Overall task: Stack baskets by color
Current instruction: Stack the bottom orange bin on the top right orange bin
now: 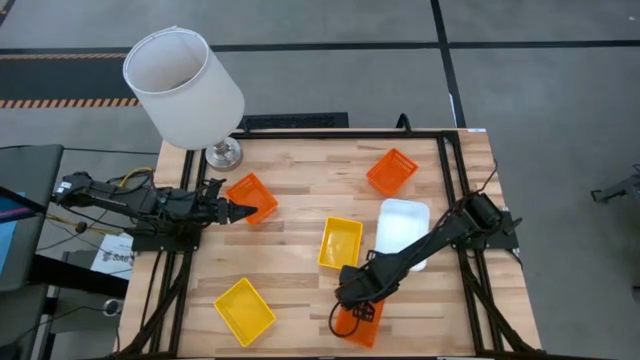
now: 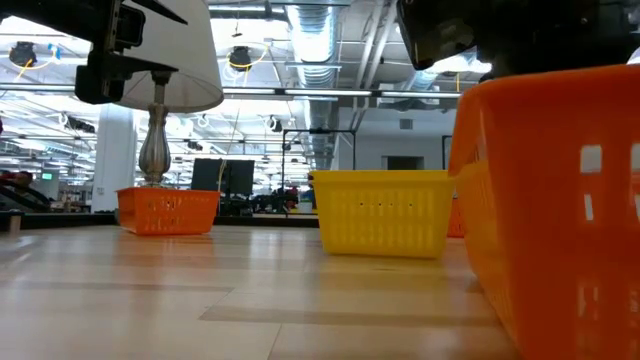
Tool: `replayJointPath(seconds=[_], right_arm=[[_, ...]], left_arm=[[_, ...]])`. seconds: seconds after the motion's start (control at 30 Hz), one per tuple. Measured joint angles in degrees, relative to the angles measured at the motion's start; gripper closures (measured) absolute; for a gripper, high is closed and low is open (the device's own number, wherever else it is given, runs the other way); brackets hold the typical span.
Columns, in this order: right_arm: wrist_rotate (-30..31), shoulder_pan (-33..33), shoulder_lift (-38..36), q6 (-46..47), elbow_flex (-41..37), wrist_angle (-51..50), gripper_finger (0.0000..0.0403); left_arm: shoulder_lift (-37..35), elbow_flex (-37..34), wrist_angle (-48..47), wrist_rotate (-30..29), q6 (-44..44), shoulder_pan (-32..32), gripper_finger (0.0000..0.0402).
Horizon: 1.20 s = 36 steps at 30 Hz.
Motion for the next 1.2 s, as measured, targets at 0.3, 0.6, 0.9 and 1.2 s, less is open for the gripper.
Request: replayJointPath(seconds=[0.3, 0.6, 0.9, 1.2], right_arm=[[-0.31, -1.19, -4.02, 0.38, -0.13, -0.14, 0.0396], [-0.30, -2.57, -7.59, 0.15, -0.08, -0.18, 0.0401], [-2.37, -5.16, -12.35, -1.57, -0.05, 1.24, 0.0402], [-1.98, -12.75, -25.50, -5.21, 0.02, -1.45, 0.0402]], left_arm=[[0.00, 0.00, 0.04, 0.00, 0.86, 0.00, 0.0155], [0.00, 0.00, 0.07, 0.00, 1.46, 0.00, 0.0155], [0.00, 0.00, 0.10, 0.48, 1.75, 0.00, 0.0155], [0.00, 0.00, 0.11, 0.54, 2.20, 0.00, 0.0155]])
